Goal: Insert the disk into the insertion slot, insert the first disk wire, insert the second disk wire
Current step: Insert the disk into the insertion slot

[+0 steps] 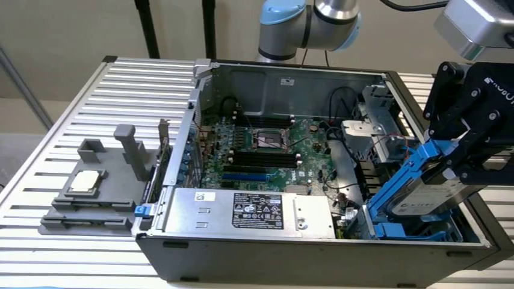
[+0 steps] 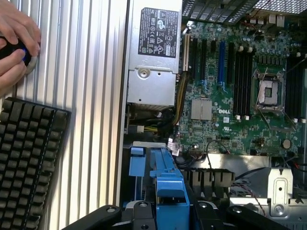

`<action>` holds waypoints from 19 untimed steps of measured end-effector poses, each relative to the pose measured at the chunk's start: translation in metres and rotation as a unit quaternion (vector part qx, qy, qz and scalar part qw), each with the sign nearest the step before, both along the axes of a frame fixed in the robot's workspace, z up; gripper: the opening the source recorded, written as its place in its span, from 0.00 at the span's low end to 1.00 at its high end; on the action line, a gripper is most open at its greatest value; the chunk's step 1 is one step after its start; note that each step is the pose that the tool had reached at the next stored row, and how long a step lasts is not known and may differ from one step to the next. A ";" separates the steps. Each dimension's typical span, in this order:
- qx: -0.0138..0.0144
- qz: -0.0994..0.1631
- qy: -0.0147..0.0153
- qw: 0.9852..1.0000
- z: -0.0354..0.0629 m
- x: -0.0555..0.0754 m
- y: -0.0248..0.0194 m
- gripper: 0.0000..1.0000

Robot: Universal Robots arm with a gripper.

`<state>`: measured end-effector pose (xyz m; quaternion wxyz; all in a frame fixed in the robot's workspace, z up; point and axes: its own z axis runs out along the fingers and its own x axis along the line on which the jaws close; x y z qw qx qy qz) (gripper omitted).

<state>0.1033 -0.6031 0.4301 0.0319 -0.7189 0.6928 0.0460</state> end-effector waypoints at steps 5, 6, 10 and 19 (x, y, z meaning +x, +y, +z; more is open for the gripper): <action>0.002 0.001 0.000 1.000 -0.0029 0.000 -0.0001 0.34; 0.002 0.001 0.000 1.000 -0.0029 0.000 -0.0001 0.34; 0.002 0.001 0.000 1.000 -0.0029 0.000 -0.0001 0.40; 0.002 0.002 0.000 1.000 -0.0013 0.000 -0.0001 0.32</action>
